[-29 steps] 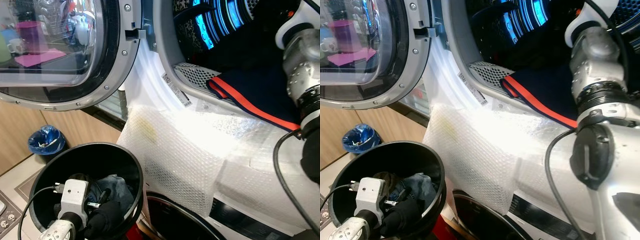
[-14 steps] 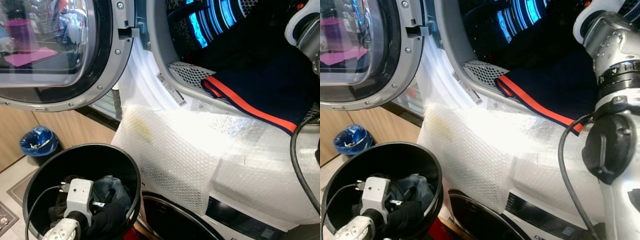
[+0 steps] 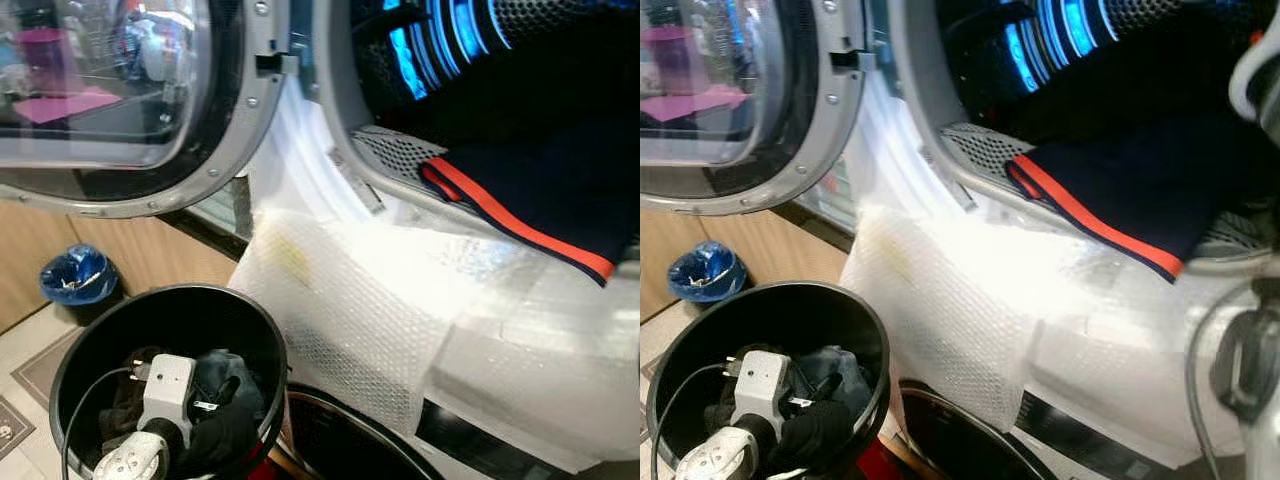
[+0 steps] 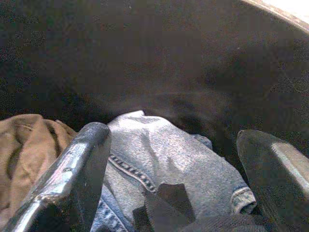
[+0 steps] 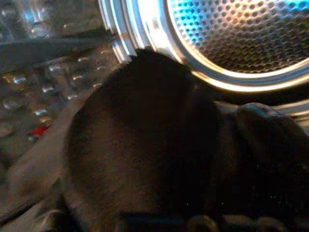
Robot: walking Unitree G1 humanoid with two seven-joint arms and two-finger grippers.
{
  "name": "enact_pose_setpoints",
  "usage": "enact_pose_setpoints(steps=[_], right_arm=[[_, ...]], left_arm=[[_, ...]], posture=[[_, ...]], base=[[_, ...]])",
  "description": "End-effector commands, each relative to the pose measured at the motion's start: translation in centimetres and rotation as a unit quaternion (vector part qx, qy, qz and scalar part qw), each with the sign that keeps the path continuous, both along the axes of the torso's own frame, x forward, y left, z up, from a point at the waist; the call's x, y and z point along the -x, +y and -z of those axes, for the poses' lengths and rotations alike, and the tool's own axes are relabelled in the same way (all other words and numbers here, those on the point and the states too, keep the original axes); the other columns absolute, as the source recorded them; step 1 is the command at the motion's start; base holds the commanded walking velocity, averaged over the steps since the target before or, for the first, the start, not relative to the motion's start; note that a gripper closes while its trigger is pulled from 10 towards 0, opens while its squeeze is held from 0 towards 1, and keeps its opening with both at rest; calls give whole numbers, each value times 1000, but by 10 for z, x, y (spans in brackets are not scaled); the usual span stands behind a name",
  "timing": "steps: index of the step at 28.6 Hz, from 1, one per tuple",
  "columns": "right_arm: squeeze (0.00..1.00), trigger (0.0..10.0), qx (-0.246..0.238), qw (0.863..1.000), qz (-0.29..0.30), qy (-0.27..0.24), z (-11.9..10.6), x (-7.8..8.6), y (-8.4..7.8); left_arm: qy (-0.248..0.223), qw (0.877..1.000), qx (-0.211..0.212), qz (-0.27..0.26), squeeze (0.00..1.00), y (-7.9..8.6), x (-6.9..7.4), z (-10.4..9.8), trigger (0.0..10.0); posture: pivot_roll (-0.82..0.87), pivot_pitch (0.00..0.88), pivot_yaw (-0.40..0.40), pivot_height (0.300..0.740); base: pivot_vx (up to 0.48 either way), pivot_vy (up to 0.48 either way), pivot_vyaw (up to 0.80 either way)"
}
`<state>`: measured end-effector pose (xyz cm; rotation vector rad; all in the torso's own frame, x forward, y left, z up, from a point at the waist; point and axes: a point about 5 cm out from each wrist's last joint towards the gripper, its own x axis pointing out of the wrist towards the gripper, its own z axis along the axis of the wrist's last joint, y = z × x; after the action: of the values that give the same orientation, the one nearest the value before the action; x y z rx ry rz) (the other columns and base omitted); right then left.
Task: Clothes washing
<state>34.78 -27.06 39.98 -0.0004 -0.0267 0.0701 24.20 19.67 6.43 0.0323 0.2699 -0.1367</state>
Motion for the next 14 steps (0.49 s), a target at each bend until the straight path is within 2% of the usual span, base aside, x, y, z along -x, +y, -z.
enact_pose_setpoints(steps=[1,2,7,9,11,14], right_arm=[[0,10000,12,995,-98,0,0,23,24],[0,10000,22,993,-114,10,3,28,29],[0,10000,39,989,-137,37,20,42,36],[0,10000,39,989,-137,37,20,42,36],[0,10000,41,991,-117,49,34,45,31],[0,10000,33,992,-108,56,40,49,30]], left_arm=[[20,1000,2,15,0,-3,2,7,10000],[20,1000,3,17,0,-3,2,7,10000],[20,1000,3,24,0,-5,-1,8,10000],[20,1000,3,24,0,-5,-1,8,10000],[20,999,2,31,0,-8,-3,8,10000],[20,999,2,33,0,-8,-4,7,10000]], posture=[[-10,76,-83,740],[-10,76,-83,740],[-24,76,-77,740],[-24,76,-77,740],[-29,76,-70,740],[-30,76,-68,740]], base=[[0,0,0],[0,0,0],[0,0,0],[0,0,0],[0,0,0],[0,0,0]])
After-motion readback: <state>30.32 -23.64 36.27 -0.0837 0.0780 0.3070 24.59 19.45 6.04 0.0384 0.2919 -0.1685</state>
